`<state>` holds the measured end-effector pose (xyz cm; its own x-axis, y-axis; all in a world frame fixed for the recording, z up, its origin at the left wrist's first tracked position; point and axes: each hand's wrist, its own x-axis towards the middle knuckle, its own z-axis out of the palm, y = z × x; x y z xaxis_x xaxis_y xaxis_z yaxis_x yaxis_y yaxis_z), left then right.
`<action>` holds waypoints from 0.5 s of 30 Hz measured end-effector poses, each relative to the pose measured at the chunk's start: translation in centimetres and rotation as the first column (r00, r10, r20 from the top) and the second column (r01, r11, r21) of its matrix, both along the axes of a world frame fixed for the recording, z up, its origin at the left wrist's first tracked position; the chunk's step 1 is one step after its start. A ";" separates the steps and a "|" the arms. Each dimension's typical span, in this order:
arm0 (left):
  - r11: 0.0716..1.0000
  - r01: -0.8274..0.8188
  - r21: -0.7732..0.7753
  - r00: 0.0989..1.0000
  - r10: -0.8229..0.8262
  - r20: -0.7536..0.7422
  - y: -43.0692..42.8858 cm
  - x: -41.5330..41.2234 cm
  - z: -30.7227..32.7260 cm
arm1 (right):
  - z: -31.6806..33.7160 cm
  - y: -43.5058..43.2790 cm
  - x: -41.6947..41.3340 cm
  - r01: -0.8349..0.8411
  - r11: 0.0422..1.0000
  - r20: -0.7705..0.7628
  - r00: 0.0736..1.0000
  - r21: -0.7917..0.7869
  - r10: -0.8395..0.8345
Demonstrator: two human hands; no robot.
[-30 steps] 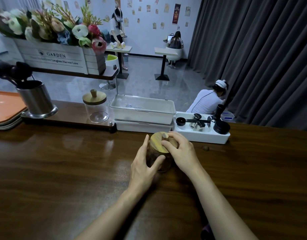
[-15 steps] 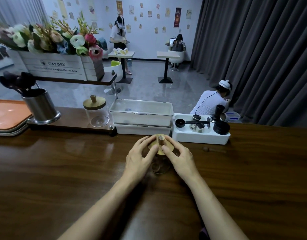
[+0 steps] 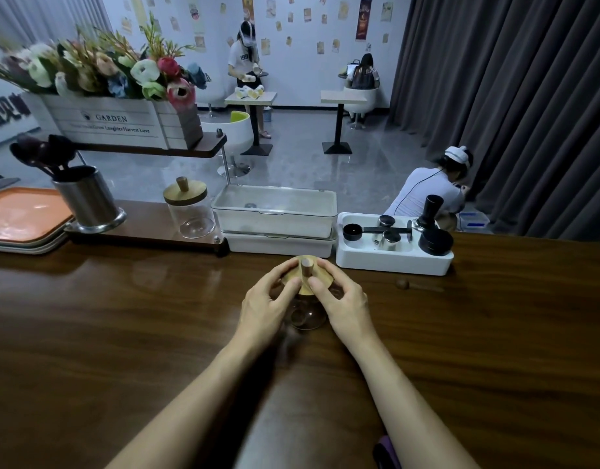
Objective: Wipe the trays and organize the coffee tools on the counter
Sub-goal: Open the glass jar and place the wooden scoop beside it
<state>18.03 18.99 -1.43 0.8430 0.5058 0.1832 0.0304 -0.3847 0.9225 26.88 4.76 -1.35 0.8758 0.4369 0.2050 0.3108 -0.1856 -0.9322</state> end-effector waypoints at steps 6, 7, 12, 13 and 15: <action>0.999 0.000 -0.048 1.000 0.000 -0.008 -0.2 -0.3 0.0 | -1.6 0.0 -1.0 0.052 0.991 -0.116 0.993 0.125 -0.038; 0.997 0.011 -0.075 1.000 -0.012 -0.010 -0.1 -0.4 -0.2 | -2.0 -0.2 -1.3 0.071 0.987 -0.149 0.988 0.147 -0.049; 0.978 0.084 -0.191 0.996 -0.085 0.004 0.5 -1.3 -1.0 | -3.0 -0.2 -3.4 0.170 0.951 -0.325 0.942 0.260 -0.079; 0.971 0.107 -0.213 0.994 -0.107 0.012 0.6 -1.3 -1.0 | -3.0 0.1 -3.8 0.174 0.946 -0.331 0.941 0.273 -0.078; 0.962 0.144 -0.231 0.990 -0.141 0.027 0.8 -1.5 -1.0 | -2.6 0.8 -4.9 0.151 0.954 -0.254 0.964 0.260 -0.083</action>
<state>16.58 19.83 -2.40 0.9080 0.4104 0.0843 -0.0191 -0.1604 0.9869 22.03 5.51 -3.94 0.9551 0.2849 0.0817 0.0655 0.0660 -0.9957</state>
